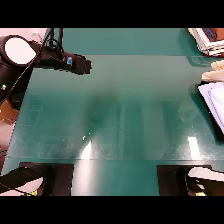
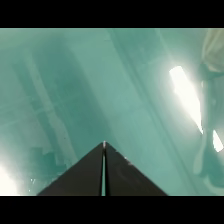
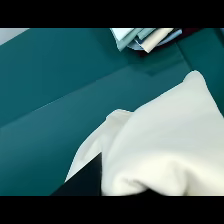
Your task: Fold the shirts.
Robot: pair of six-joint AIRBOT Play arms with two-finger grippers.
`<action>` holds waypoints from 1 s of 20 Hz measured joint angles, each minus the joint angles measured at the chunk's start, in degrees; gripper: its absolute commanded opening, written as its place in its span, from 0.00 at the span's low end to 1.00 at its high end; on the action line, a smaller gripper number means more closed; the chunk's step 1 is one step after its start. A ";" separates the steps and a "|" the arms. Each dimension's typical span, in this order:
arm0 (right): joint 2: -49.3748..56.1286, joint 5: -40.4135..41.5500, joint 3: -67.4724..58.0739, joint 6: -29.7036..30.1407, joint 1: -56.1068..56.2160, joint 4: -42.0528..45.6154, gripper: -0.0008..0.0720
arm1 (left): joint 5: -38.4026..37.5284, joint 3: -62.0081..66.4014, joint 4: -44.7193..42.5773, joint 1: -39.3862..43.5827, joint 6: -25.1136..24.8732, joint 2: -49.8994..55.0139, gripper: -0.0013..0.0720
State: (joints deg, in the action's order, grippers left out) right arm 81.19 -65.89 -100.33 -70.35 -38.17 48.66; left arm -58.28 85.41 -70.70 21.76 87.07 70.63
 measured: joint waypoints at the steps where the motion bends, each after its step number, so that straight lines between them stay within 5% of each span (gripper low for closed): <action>1: -0.90 -1.18 0.00 0.09 -0.96 0.48 0.03 | 0.02 0.00 0.00 0.00 -0.02 0.00 0.06; 12: -7.52 -15.13 8.76 0.39 -11.50 20.70 0.04 | 0.42 0.00 -0.04 0.00 -0.37 0.07 0.06; 14: -9.05 -15.67 13.75 0.35 -13.68 24.44 0.25 | 0.42 0.00 -0.07 0.00 -0.46 0.07 0.06; 16: -10.36 -15.85 18.23 0.35 -16.46 26.82 0.29 | 0.42 0.00 -0.11 0.00 -0.50 0.07 0.06; 19: -11.34 -16.00 22.47 0.35 -20.50 28.13 0.76 | 0.44 0.00 -0.09 0.00 -0.52 0.07 0.06; 20: -11.50 -15.96 23.17 0.35 -21.75 28.48 0.78 | 0.44 0.00 -0.11 0.00 -0.52 0.07 0.06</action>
State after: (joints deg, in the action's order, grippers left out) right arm 69.69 -81.84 -77.17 -70.00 -59.92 77.14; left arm -57.84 85.41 -70.81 21.76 86.54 70.70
